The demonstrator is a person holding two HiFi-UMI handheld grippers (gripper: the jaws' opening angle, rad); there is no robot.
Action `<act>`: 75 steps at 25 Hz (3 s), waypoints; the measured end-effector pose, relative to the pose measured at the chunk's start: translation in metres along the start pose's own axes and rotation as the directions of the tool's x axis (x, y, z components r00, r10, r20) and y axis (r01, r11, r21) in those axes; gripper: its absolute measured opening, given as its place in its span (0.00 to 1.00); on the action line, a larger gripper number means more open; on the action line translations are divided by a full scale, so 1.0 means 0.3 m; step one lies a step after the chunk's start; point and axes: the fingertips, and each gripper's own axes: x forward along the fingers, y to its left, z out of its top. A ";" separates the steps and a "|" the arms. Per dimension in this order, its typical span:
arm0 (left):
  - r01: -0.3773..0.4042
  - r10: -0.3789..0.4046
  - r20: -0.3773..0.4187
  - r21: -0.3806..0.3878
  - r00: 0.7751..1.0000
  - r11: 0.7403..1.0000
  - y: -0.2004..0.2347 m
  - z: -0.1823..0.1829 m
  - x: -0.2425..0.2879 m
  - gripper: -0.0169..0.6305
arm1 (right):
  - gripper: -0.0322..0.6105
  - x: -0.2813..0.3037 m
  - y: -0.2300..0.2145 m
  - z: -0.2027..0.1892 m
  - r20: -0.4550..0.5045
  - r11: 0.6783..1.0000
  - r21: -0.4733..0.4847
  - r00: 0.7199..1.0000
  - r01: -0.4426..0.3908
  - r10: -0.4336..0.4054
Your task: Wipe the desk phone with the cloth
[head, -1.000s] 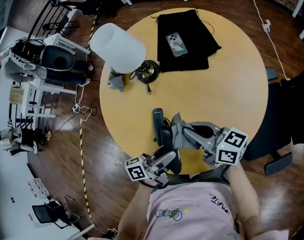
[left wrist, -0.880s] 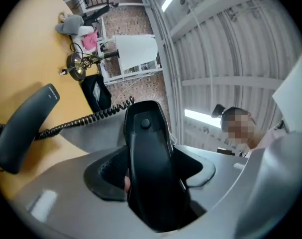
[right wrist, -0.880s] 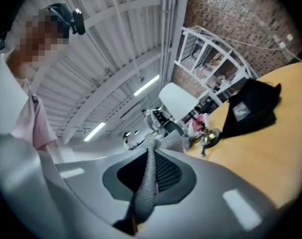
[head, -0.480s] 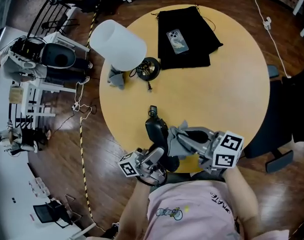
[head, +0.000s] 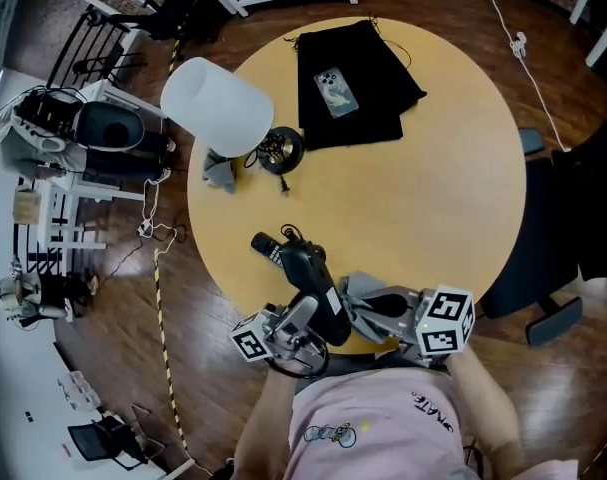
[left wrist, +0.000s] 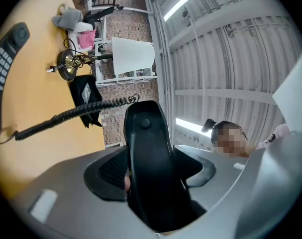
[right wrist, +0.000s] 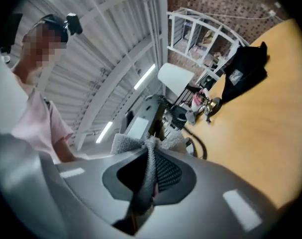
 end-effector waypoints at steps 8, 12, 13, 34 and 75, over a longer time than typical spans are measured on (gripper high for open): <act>-0.191 0.206 -0.174 0.098 0.963 0.977 0.124 -0.118 0.063 0.48 | 0.09 -0.087 -0.129 0.375 0.336 0.981 0.034 0.922 0.191 -0.191; -0.380 0.388 -0.146 0.085 0.910 0.921 0.245 -0.133 0.074 0.48 | 0.09 -0.060 -0.095 0.205 0.158 0.982 0.011 0.969 0.189 -0.188; -0.451 0.464 -0.162 0.111 0.871 0.886 0.295 -0.140 0.065 0.48 | 0.09 -0.071 -0.079 0.108 0.093 0.981 0.009 0.977 0.192 -0.192; -0.480 0.982 -0.063 0.866 0.178 0.143 0.646 -0.260 -0.033 0.52 | 0.09 -0.608 -0.142 0.124 0.162 0.818 -0.031 0.811 0.574 -0.563; 0.362 0.743 -0.624 0.769 0.242 0.527 0.366 0.192 -0.495 0.41 | 0.44 0.415 -0.167 -0.123 -0.397 0.381 -0.904 0.709 -0.192 -0.583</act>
